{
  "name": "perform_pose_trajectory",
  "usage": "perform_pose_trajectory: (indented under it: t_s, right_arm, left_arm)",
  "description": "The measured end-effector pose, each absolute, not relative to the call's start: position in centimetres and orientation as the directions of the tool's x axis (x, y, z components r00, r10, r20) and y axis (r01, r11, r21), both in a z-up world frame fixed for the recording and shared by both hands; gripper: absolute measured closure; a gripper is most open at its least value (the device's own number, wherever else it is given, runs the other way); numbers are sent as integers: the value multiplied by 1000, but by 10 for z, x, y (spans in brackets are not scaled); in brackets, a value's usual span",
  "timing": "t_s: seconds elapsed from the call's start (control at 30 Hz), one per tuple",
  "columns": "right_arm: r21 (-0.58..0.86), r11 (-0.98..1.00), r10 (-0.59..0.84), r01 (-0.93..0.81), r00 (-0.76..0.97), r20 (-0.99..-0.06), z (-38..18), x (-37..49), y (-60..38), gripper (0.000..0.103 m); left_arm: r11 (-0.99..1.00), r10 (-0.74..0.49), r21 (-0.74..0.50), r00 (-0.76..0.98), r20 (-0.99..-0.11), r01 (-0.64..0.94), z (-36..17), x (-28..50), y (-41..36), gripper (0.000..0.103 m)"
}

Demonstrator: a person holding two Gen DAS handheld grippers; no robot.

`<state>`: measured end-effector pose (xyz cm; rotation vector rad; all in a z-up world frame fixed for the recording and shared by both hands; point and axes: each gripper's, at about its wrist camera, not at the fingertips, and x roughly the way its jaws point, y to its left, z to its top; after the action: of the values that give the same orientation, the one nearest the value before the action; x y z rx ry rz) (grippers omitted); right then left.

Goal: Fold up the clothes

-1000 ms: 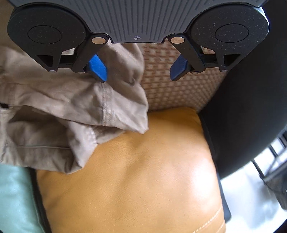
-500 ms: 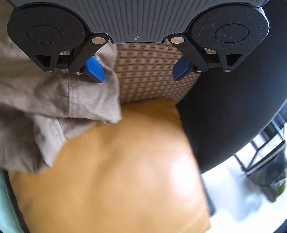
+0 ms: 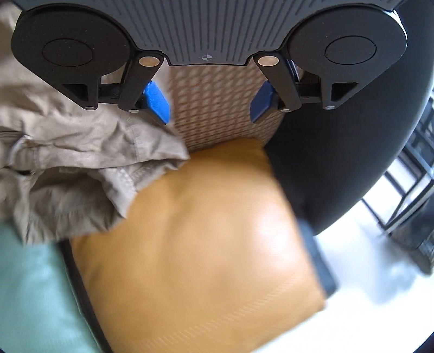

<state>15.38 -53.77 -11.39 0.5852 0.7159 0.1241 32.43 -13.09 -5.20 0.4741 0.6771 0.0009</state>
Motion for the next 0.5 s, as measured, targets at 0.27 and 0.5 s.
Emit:
perform_pose_trajectory:
  t_s: [0.27,0.5]
  right_arm:
    - [275,800,592,-533,629,-504,14,110,-305,73]
    - [13,476,613,-879,321,-722,-50,11,-137,73]
  left_arm:
    - [948,7,245,759,-652,202,-12,215,-61,21]
    - [945,-30,224,747,-665,237,-22,151,-31,21]
